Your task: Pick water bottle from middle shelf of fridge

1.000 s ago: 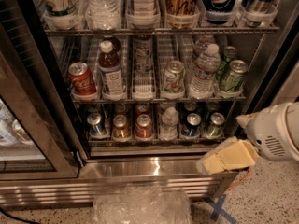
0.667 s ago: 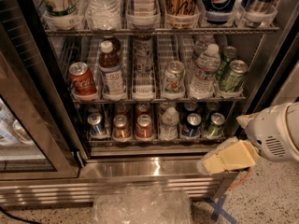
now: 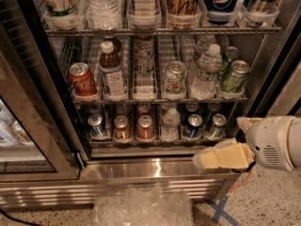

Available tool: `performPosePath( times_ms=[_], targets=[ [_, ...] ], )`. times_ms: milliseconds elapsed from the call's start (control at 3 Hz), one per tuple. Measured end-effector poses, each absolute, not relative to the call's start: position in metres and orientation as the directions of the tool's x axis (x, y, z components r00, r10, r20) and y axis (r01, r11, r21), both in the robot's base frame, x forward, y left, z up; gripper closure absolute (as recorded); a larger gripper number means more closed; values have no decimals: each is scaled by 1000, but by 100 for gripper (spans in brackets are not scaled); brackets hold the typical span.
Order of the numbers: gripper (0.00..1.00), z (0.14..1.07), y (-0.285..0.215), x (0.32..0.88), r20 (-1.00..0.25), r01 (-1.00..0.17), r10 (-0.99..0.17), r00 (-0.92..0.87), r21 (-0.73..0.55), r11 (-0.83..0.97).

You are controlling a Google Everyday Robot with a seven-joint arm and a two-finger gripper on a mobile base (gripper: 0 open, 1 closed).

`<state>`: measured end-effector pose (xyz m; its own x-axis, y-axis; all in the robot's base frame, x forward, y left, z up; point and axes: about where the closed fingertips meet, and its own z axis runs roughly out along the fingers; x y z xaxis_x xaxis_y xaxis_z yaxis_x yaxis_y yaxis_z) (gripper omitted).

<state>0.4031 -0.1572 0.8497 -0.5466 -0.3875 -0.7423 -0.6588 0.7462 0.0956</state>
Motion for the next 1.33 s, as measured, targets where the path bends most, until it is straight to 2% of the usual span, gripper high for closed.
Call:
performPosePath(
  times_ms=[667, 1333],
  targets=[
    [0, 868, -169, 451, -909, -511, -151, -388, 76, 856],
    [0, 877, -166, 456, -921, -496, -135, -364, 69, 866]
  ],
)
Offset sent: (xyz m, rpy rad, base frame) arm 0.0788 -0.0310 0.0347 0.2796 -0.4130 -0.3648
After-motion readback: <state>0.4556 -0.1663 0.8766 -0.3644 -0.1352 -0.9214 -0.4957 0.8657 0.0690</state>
